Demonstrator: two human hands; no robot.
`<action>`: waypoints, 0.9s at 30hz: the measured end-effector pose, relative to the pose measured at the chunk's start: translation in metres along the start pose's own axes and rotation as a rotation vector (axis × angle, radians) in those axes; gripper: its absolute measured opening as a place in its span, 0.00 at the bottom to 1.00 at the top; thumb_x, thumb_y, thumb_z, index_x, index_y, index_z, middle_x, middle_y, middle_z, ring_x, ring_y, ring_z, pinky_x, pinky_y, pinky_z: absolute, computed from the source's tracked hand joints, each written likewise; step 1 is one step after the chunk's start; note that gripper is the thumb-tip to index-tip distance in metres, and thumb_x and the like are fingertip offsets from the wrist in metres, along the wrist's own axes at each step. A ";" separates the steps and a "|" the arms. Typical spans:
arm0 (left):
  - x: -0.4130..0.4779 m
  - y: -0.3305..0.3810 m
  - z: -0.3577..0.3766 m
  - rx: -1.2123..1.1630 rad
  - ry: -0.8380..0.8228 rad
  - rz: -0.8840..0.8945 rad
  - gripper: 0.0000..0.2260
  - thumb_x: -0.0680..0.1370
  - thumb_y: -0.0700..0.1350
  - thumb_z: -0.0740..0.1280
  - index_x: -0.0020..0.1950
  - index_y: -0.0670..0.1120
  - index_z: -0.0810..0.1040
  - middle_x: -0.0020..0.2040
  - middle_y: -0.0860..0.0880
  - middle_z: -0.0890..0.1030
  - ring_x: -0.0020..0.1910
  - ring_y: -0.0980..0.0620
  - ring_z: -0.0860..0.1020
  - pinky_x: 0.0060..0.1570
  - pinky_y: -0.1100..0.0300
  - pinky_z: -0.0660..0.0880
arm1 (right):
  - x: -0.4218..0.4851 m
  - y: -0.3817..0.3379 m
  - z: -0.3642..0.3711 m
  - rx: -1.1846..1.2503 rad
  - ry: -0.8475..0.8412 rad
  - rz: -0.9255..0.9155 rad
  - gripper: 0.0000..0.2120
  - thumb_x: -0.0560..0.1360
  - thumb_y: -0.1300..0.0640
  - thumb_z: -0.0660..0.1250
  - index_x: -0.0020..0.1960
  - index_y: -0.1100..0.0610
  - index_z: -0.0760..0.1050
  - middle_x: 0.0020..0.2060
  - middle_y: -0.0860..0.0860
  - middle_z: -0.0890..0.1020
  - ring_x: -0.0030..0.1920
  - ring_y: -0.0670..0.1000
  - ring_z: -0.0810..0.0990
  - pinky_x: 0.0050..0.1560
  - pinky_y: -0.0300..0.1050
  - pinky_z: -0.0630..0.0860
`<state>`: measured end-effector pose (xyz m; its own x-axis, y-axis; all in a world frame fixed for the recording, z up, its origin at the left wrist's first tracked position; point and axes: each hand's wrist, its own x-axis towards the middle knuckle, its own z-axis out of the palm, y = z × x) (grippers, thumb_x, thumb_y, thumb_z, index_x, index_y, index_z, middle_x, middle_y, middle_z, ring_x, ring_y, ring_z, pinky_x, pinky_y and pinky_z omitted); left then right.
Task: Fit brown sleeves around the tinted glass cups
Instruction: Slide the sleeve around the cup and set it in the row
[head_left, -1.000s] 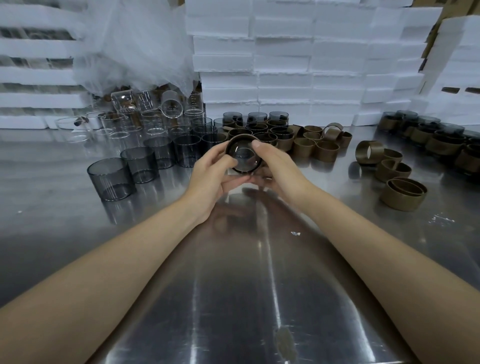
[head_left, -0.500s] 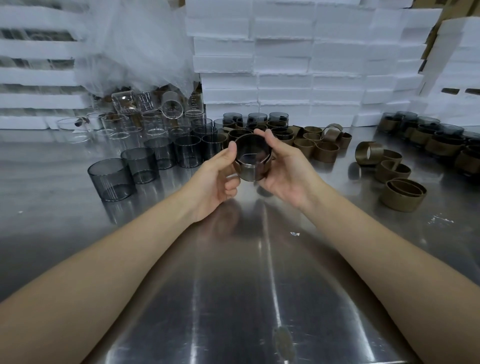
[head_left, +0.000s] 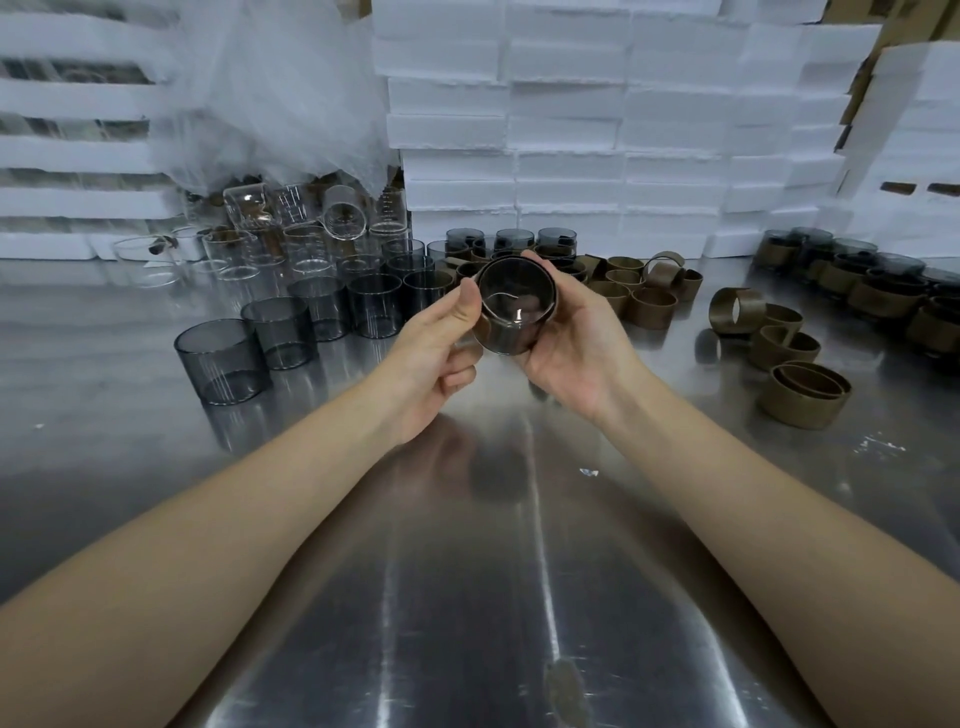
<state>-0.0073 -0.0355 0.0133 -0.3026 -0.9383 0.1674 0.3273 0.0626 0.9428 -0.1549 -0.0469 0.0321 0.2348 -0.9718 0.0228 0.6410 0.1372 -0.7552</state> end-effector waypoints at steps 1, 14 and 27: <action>0.000 -0.001 0.000 0.029 0.005 0.009 0.24 0.64 0.65 0.71 0.56 0.56 0.82 0.32 0.58 0.69 0.25 0.59 0.57 0.23 0.68 0.54 | 0.000 0.003 -0.001 -0.033 0.005 -0.001 0.11 0.78 0.51 0.64 0.55 0.57 0.78 0.50 0.55 0.83 0.48 0.52 0.82 0.58 0.48 0.78; -0.002 -0.004 0.003 0.055 -0.038 0.002 0.18 0.73 0.57 0.65 0.60 0.53 0.80 0.29 0.59 0.66 0.25 0.60 0.57 0.26 0.67 0.52 | 0.003 -0.001 0.002 0.017 0.223 0.130 0.09 0.72 0.52 0.73 0.44 0.57 0.79 0.38 0.53 0.83 0.39 0.51 0.82 0.48 0.45 0.80; -0.008 -0.018 0.003 0.428 -0.026 0.199 0.31 0.72 0.47 0.75 0.71 0.58 0.67 0.63 0.59 0.75 0.59 0.60 0.78 0.50 0.65 0.77 | 0.000 0.004 -0.010 -0.295 0.038 -0.170 0.08 0.77 0.54 0.68 0.53 0.56 0.79 0.48 0.58 0.83 0.49 0.55 0.83 0.49 0.52 0.82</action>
<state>-0.0139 -0.0282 -0.0037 -0.2956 -0.8853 0.3589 -0.0156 0.3801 0.9248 -0.1597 -0.0488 0.0229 0.1112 -0.9833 0.1443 0.4286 -0.0836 -0.8996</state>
